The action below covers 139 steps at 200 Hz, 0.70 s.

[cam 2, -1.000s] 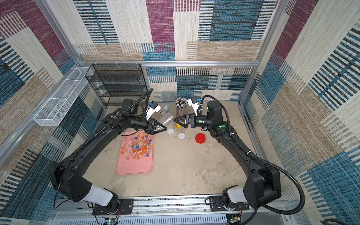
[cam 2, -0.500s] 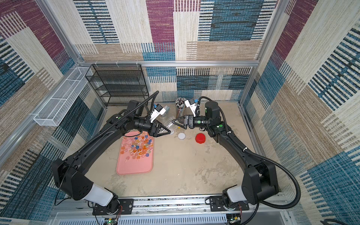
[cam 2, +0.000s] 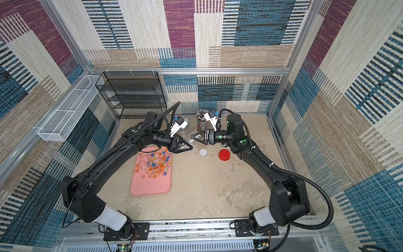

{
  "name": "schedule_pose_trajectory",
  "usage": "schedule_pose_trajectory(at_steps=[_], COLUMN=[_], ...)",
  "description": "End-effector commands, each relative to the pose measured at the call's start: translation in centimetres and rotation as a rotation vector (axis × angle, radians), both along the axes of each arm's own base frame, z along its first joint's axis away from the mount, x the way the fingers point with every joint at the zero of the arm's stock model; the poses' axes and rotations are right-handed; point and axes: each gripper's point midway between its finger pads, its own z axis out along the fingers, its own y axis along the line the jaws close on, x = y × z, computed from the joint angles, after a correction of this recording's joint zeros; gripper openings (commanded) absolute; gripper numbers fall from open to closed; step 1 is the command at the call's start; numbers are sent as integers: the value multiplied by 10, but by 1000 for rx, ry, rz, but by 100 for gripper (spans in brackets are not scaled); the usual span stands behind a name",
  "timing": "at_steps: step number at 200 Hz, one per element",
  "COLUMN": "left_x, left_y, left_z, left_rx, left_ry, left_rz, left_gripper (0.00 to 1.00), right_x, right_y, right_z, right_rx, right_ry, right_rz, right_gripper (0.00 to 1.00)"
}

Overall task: Pour the candies out of the jar
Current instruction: Place the jar at the center of the board.

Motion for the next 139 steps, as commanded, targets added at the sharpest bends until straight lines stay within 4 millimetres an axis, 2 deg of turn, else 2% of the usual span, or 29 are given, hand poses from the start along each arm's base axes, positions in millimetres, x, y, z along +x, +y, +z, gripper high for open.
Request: schedule_pose_trajectory(at_steps=[1, 32, 45, 73, 76, 85, 87, 90, 92, 139], left_x=[1, 3, 3, 4, 4, 4, 5, 5, 5, 8], left_y=[-2, -2, -2, 1, 1, 3, 3, 4, 5, 30], left_z=[5, 3, 3, 0, 0, -2, -3, -3, -4, -27], left_rx=[-9, -2, 1, 17, 18, 28, 31, 35, 39, 147], left_ry=[-37, -39, -37, -47, -47, -51, -51, -53, -54, -85], left_rz=[-14, -7, -5, 13, 14, 23, 25, 28, 29, 117], left_gripper=[0, 4, 14, 58, 65, 71, 77, 94, 99, 100], right_x=[-1, -2, -2, -2, -2, -2, -2, -1, 0, 16], right_y=[2, 2, 2, 1, 1, 1, 1, 1, 1, -7], right_z=[11, 10, 10, 11, 11, 11, 11, 10, 9, -13], right_rx=[24, 25, 25, 25, 25, 22, 20, 17, 14, -75], right_ry=[-46, -45, -45, -51, -51, -53, -55, -54, -54, -48], right_rz=[17, 20, 18, 17, 17, 15, 12, 9, 6, -85], right_gripper=[68, 61, 61, 61, 61, 61, 61, 61, 61, 60])
